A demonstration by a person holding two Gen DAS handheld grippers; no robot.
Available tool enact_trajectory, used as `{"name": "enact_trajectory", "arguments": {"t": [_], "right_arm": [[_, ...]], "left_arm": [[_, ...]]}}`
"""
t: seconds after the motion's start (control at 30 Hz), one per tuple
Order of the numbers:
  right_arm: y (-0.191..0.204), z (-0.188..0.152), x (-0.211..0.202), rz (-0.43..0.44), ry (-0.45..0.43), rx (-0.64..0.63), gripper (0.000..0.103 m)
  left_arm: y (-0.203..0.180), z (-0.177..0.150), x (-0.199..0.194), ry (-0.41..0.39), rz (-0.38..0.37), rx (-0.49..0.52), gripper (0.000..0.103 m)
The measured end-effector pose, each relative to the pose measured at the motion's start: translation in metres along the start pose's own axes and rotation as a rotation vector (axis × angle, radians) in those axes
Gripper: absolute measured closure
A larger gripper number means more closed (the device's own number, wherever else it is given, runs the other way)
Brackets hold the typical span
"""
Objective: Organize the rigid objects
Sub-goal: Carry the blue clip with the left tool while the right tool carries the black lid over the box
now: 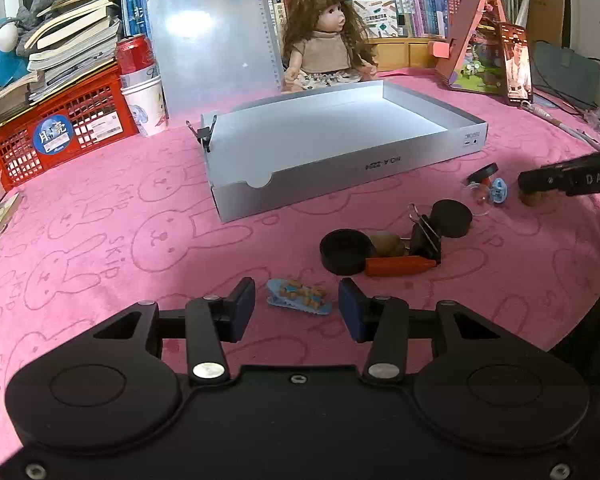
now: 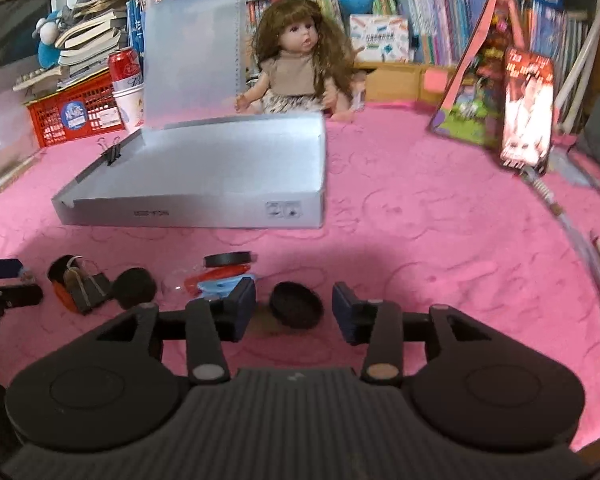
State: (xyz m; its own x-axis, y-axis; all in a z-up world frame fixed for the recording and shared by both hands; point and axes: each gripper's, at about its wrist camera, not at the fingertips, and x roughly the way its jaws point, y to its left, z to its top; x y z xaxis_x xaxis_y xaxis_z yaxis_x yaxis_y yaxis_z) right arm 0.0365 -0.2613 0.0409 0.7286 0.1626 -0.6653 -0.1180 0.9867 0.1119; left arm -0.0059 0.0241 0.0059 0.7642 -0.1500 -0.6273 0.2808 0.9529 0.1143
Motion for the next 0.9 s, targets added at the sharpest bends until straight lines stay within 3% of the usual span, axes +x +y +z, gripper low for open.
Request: {"name": "enact_trajectory", "arguments": {"t": [0.33, 0.47, 0.9], "right_arm": [[-0.012, 0.002, -0.008, -0.018, -0.04, 0.064, 0.041], [-0.018, 0.001, -0.005, -0.035, -0.017, 0.075, 0.041], [0.0, -0.005, 0.007, -0.037, 0.0, -0.013, 0.04]], "left_arm": [[0.003, 0.0, 0.001, -0.001, 0.003, -0.011, 0.058], [0.002, -0.001, 0.001, -0.001, 0.002, -0.008, 0.058], [-0.001, -0.002, 0.003, -0.01, 0.012, 0.018, 0.059]]}}
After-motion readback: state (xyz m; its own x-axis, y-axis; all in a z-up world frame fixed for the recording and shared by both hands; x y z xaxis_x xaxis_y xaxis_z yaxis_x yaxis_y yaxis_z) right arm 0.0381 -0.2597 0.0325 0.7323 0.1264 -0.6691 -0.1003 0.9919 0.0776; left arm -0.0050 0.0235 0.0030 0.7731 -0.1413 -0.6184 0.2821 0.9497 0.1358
